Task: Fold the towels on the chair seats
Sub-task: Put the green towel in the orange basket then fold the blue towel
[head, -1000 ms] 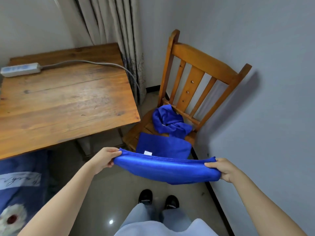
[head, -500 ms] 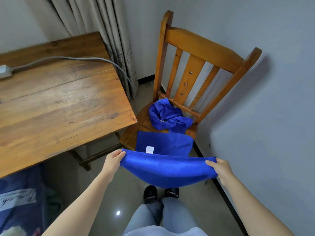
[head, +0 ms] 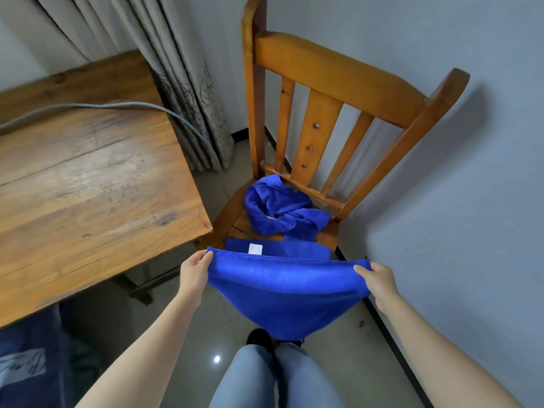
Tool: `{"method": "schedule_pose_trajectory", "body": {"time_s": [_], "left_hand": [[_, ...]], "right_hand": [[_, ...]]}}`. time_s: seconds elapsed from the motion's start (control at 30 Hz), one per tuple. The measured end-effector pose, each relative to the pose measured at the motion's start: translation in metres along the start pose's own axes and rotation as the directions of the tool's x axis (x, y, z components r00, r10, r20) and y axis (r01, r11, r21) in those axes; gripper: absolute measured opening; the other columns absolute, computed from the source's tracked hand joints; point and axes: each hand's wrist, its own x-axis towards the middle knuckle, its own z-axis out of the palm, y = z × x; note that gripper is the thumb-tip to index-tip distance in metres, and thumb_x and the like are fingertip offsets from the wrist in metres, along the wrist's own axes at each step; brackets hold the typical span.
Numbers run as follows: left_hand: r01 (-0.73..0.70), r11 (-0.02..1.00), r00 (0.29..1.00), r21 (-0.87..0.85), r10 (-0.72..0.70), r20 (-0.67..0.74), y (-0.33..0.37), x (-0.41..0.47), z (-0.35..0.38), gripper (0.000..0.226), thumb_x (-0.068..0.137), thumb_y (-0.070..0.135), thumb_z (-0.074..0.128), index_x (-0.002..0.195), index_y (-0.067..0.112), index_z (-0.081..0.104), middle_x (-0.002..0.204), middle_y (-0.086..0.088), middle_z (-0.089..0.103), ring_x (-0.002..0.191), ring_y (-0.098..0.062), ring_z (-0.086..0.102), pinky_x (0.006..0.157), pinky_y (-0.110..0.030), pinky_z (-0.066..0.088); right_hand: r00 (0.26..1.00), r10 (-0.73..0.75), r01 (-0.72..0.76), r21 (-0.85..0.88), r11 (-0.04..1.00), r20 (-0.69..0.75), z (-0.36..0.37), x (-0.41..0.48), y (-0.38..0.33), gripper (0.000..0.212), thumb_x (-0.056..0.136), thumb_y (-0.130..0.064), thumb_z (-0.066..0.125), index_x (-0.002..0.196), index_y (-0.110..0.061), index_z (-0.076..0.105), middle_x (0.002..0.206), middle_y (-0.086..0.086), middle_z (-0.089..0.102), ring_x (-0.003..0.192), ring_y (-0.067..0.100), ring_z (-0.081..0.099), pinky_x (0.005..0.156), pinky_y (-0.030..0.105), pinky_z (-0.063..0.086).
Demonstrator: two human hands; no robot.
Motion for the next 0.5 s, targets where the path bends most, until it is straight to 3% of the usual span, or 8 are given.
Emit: {"method": "schedule_pose_trajectory", "body": {"time_s": [0.1, 0.17, 0.27, 0.4, 0.5], "left_hand": [[0.024, 1.000, 0.999, -0.007, -0.024, -0.042, -0.005, 0.023, 0.016, 0.027, 0.098, 0.022, 0.044, 0.114, 0.008, 0.060, 0.104, -0.003, 0.058, 0.099, -0.023, 0.052, 0.080, -0.033, 0.039], [0.050, 0.999, 0.995, 0.007, -0.049, -0.086, -0.009, 0.047, 0.032, 0.029, 0.097, 0.021, 0.045, 0.117, 0.005, 0.059, 0.109, -0.008, 0.060, 0.101, -0.025, 0.052, 0.083, -0.034, 0.041], [0.095, 0.995, 0.984, 0.023, -0.091, -0.150, -0.020, 0.077, 0.052, 0.034, 0.096, 0.020, 0.048, 0.126, 0.005, 0.054, 0.131, -0.014, 0.054, 0.119, -0.033, 0.047, 0.098, -0.037, 0.037], [0.119, 0.987, 0.980, 0.110, -0.099, -0.175, -0.034, 0.112, 0.070, 0.036, 0.097, 0.024, 0.046, 0.128, 0.008, 0.051, 0.133, -0.016, 0.051, 0.116, -0.035, 0.049, 0.091, -0.035, 0.039], [0.125, 0.977, 0.978, 0.175, -0.091, -0.187, -0.050, 0.142, 0.078, 0.035, 0.097, 0.023, 0.047, 0.127, 0.006, 0.053, 0.136, -0.014, 0.049, 0.121, -0.034, 0.047, 0.099, -0.036, 0.037]], "right_hand": [[1.000, 0.014, -0.014, -0.023, 1.000, -0.018, 0.011, 0.021, 0.000, 0.025, 0.087, -0.007, 0.058, 0.074, 0.012, 0.047, 0.076, 0.031, 0.053, 0.071, 0.034, 0.049, 0.063, 0.032, 0.037], [0.999, 0.022, -0.024, -0.032, 0.999, -0.049, 0.025, 0.041, 0.006, 0.033, 0.086, -0.006, 0.056, 0.062, -0.006, 0.034, 0.065, 0.014, 0.037, 0.065, 0.023, 0.036, 0.058, 0.030, 0.029], [0.993, 0.030, -0.039, -0.079, 0.996, -0.112, 0.046, 0.062, 0.020, 0.034, 0.086, -0.006, 0.055, 0.061, -0.010, 0.032, 0.064, 0.009, 0.035, 0.058, 0.020, 0.031, 0.055, 0.030, 0.025], [0.984, -0.040, 0.010, -0.167, 0.986, -0.176, 0.060, 0.096, 0.036, 0.031, 0.087, -0.007, 0.054, 0.062, -0.007, 0.036, 0.061, 0.009, 0.034, 0.056, 0.021, 0.030, 0.050, 0.032, 0.021], [0.983, -0.068, 0.034, -0.194, 0.980, -0.170, 0.077, 0.127, 0.049, 0.021, 0.087, -0.007, 0.055, 0.069, -0.002, 0.046, 0.064, 0.012, 0.041, 0.064, 0.025, 0.037, 0.051, 0.030, 0.025]]}}
